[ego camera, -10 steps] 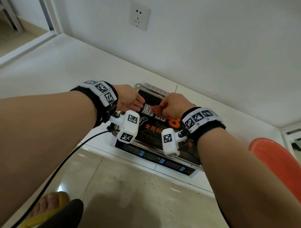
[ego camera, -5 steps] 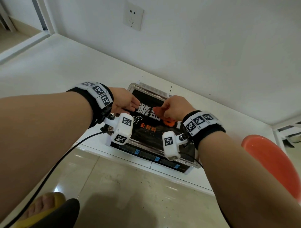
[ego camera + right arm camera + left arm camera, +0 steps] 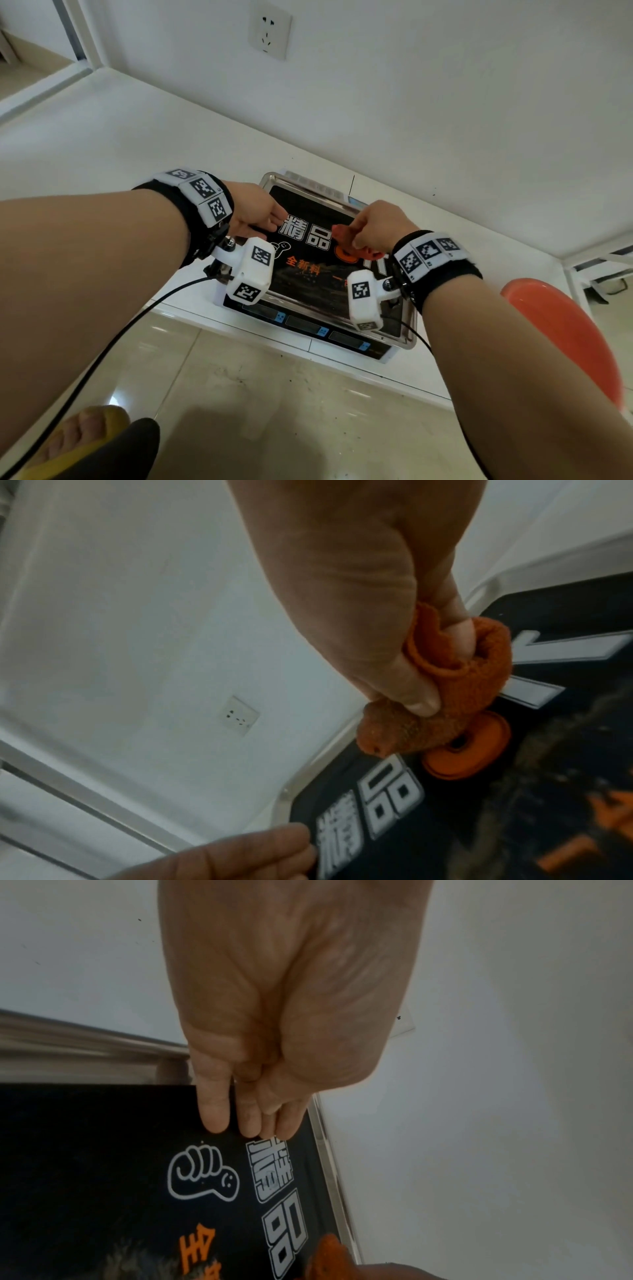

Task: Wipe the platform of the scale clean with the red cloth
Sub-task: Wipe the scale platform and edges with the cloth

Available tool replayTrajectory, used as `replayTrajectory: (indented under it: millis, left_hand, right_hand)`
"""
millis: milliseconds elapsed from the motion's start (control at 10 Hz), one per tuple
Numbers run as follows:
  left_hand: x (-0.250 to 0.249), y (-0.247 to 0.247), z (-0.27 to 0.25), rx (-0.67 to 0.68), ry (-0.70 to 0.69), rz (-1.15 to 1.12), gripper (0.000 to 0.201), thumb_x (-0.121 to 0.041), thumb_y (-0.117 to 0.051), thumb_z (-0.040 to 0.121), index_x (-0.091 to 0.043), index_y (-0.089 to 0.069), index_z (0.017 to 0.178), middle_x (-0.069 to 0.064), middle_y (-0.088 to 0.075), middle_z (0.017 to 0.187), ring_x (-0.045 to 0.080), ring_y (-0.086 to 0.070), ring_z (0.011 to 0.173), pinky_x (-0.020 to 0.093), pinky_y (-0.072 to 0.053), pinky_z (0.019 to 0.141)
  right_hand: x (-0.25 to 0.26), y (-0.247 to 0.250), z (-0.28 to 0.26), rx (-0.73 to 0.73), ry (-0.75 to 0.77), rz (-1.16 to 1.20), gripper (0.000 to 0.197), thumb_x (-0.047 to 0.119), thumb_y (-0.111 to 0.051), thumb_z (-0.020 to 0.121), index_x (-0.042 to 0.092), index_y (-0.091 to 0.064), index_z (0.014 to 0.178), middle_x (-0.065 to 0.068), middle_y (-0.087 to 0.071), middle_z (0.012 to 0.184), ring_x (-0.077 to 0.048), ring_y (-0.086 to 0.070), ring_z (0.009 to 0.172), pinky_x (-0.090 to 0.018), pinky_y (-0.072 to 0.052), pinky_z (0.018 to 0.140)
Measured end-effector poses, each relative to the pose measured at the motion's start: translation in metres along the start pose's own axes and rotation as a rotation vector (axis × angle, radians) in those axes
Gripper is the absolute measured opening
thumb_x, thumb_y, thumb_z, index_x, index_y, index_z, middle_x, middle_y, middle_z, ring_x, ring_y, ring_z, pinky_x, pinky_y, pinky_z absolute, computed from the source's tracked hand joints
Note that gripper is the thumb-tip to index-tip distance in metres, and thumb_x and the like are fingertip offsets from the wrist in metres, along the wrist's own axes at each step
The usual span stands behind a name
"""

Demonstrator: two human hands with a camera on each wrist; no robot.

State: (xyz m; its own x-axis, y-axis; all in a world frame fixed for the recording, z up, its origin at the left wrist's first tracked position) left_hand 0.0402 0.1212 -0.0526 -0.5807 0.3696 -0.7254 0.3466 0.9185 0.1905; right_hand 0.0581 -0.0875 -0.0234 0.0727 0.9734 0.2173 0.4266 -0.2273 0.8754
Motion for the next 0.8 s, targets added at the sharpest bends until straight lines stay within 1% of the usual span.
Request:
replayTrajectory:
  millis: [100, 200, 300, 400, 500, 600, 700, 800]
  left_hand:
    - [-0.002, -0.005, 0.0, -0.015, 0.011, 0.013, 0.041, 0.008, -0.037, 0.097, -0.005, -0.052, 0.133, 0.01, -0.052, 0.131, 0.017, -0.048, 0.122, 0.031, -0.045, 0.099]
    - [-0.004, -0.006, -0.003, -0.008, 0.008, 0.046, 0.037, -0.001, -0.043, 0.098, -0.006, -0.052, 0.134, 0.009, -0.055, 0.125, 0.017, -0.052, 0.112, 0.027, -0.05, 0.083]
    - [-0.004, -0.008, -0.002, 0.027, 0.005, 0.099, 0.036, -0.012, -0.048, 0.097, -0.006, -0.054, 0.132, 0.005, -0.058, 0.12, 0.016, -0.056, 0.104, 0.025, -0.05, 0.076]
    - [-0.005, -0.009, -0.002, 0.008, -0.004, 0.115, 0.034, -0.016, -0.049, 0.097, -0.007, -0.055, 0.129, 0.002, -0.059, 0.112, 0.016, -0.056, 0.101, 0.024, -0.049, 0.072]
    - [-0.005, -0.011, -0.006, -0.002, 0.014, 0.125, 0.026, -0.013, -0.047, 0.098, -0.011, -0.057, 0.121, 0.002, -0.058, 0.111, 0.017, -0.056, 0.106, 0.024, -0.049, 0.072]
    - [-0.005, -0.013, 0.0, -0.01, 0.02, 0.093, 0.035, -0.001, -0.038, 0.1, -0.005, -0.052, 0.132, 0.003, -0.055, 0.118, 0.016, -0.049, 0.121, 0.026, -0.05, 0.085]
    - [-0.005, -0.014, 0.0, -0.042, 0.034, 0.059, 0.035, -0.003, -0.039, 0.099, -0.005, -0.054, 0.131, 0.005, -0.054, 0.12, 0.012, -0.048, 0.107, 0.025, -0.05, 0.082]
    - [-0.005, -0.014, -0.001, -0.048, 0.041, 0.051, 0.034, -0.003, -0.041, 0.099, -0.005, -0.055, 0.13, 0.003, -0.056, 0.111, 0.013, -0.05, 0.105, 0.026, -0.05, 0.08]
  right_hand:
    - [0.003, -0.01, -0.003, 0.004, 0.021, -0.081, 0.019, 0.011, -0.067, 0.088, 0.015, -0.079, 0.102, -0.004, -0.073, 0.088, -0.024, -0.072, 0.093, -0.038, -0.06, 0.088]
    - [0.012, -0.02, -0.01, 0.061, 0.047, -0.065, 0.011, 0.01, -0.07, 0.085, 0.009, -0.079, 0.092, -0.008, -0.075, 0.083, -0.024, -0.072, 0.082, -0.039, -0.062, 0.083]
    - [0.015, -0.029, -0.018, 0.17, 0.072, -0.052, 0.012, 0.008, -0.076, 0.082, 0.009, -0.078, 0.094, -0.003, -0.071, 0.075, -0.021, -0.068, 0.074, -0.036, -0.061, 0.078]
    - [0.005, -0.012, -0.013, 0.078, 0.036, 0.018, 0.015, 0.012, -0.078, 0.082, 0.02, -0.078, 0.094, -0.002, -0.076, 0.082, -0.014, -0.071, 0.072, -0.028, -0.062, 0.067]
    - [-0.015, 0.002, -0.005, -0.036, -0.07, 0.034, 0.014, 0.008, -0.075, 0.083, 0.02, -0.075, 0.088, -0.005, -0.074, 0.079, -0.019, -0.071, 0.07, -0.03, -0.061, 0.064]
    - [-0.027, -0.008, -0.004, -0.025, -0.13, -0.059, 0.016, 0.01, -0.073, 0.083, 0.021, -0.077, 0.094, -0.007, -0.075, 0.093, -0.028, -0.073, 0.091, -0.044, -0.06, 0.087]
    - [-0.024, -0.017, -0.011, 0.026, -0.122, -0.111, 0.006, 0.014, -0.071, 0.084, 0.017, -0.076, 0.087, -0.006, -0.077, 0.086, -0.027, -0.075, 0.087, -0.044, -0.06, 0.087]
    - [-0.018, -0.025, -0.021, 0.165, -0.097, -0.04, 0.007, 0.011, -0.074, 0.085, 0.012, -0.069, 0.08, -0.008, -0.075, 0.081, -0.026, -0.076, 0.08, -0.042, -0.063, 0.081]
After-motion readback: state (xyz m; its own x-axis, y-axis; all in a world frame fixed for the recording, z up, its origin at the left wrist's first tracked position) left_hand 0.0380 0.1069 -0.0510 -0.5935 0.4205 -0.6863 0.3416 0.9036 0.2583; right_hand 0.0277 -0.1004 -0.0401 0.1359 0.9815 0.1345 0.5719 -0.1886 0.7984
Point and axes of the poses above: each hand's wrist, its own z-axis towards the middle knuckle, its own y-axis out of the back of the hand, x = y × z, the point moved 5 cm from there along z, towards the middle knuckle
